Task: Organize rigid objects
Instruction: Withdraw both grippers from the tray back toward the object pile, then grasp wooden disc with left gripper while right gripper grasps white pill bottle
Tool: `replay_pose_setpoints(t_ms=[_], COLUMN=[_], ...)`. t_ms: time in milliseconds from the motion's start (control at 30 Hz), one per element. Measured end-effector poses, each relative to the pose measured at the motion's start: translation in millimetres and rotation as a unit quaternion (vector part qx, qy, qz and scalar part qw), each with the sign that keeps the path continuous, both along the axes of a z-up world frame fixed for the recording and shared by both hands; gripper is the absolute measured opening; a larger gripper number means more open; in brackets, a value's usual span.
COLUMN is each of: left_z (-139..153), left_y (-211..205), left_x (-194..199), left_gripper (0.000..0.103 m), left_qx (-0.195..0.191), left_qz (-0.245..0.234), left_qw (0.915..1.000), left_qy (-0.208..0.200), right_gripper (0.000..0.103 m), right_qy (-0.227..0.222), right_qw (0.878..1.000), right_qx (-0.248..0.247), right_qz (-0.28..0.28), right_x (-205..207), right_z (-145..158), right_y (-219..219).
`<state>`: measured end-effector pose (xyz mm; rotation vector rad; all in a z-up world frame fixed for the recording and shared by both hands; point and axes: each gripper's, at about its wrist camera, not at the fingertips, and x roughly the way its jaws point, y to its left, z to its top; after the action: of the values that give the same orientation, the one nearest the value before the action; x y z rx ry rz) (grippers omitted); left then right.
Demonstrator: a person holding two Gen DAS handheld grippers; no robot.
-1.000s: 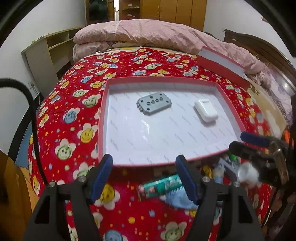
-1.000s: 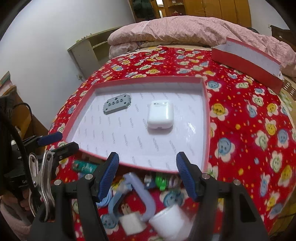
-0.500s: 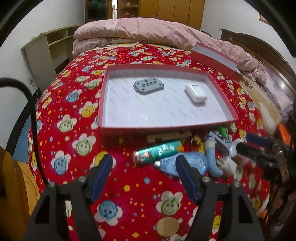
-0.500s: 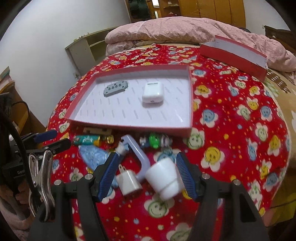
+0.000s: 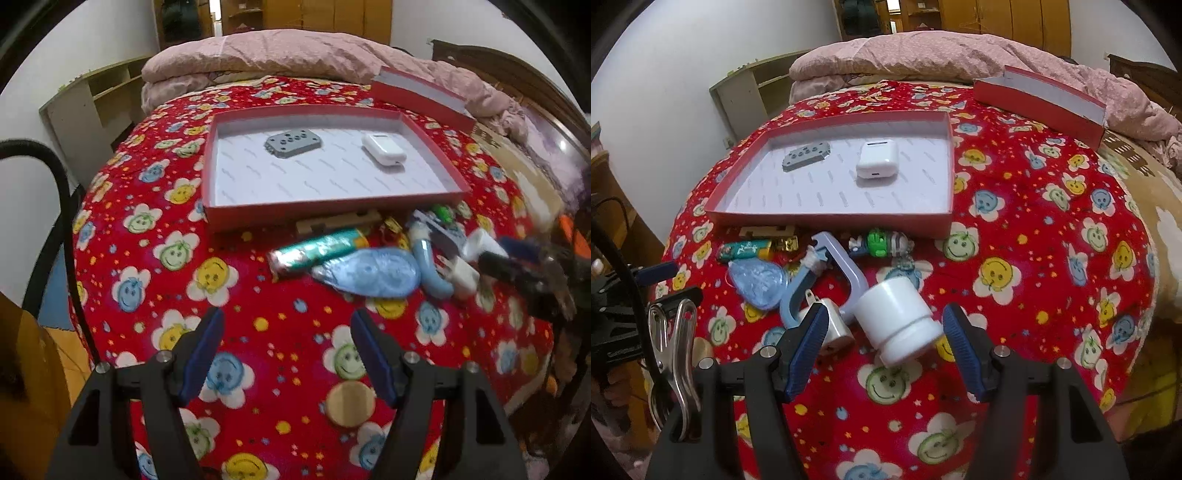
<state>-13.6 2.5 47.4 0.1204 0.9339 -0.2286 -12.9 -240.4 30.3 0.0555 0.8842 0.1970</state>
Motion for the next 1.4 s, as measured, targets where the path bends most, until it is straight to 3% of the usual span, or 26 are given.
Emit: replay_pose_setpoints(t_ms=[233,500,633,733,967,1133,1400], left_z=[-14,-19,-22,-29,-32,-33,-33], left_y=[-2,-2,-11,-14,-15,-17,-18], left_x=[-20,-43,-49,-47,-46,-46,-45], left_gripper=[0.074,0.073,0.058,0.047,0.043,0.033,0.033], left_qx=[-0.02,-0.013,0.003,-0.009,-0.013,-0.003,-0.01], left_qz=[-0.033,-0.049,-0.066,-0.072,-0.07,-0.069,-0.067], left_qw=[0.9989,0.9986,0.9978,0.9971,0.9973,0.9976,0.9977], left_qy=[0.026,0.012,0.003,0.021,0.018,0.009,0.01], right_gripper=[0.066,0.066,0.066,0.066,0.066,0.066,0.066], right_qy=[0.008,0.002,0.002,-0.01,-0.009,-0.009,-0.012], right_qw=[1.0,1.0,1.0,1.0,0.999,0.999,0.998], right_qx=[-0.001,0.002,0.005,0.009,0.027,0.043,0.057], right_qz=[-0.006,-0.006,-0.011,-0.023,-0.024,-0.031,-0.017], right_x=[-6,-12,-15,-18,-20,-19,-13], right_z=[-11,-13,-15,-13,-16,-20,-27], right_y=[-4,-5,-8,-12,-16,-22,-20])
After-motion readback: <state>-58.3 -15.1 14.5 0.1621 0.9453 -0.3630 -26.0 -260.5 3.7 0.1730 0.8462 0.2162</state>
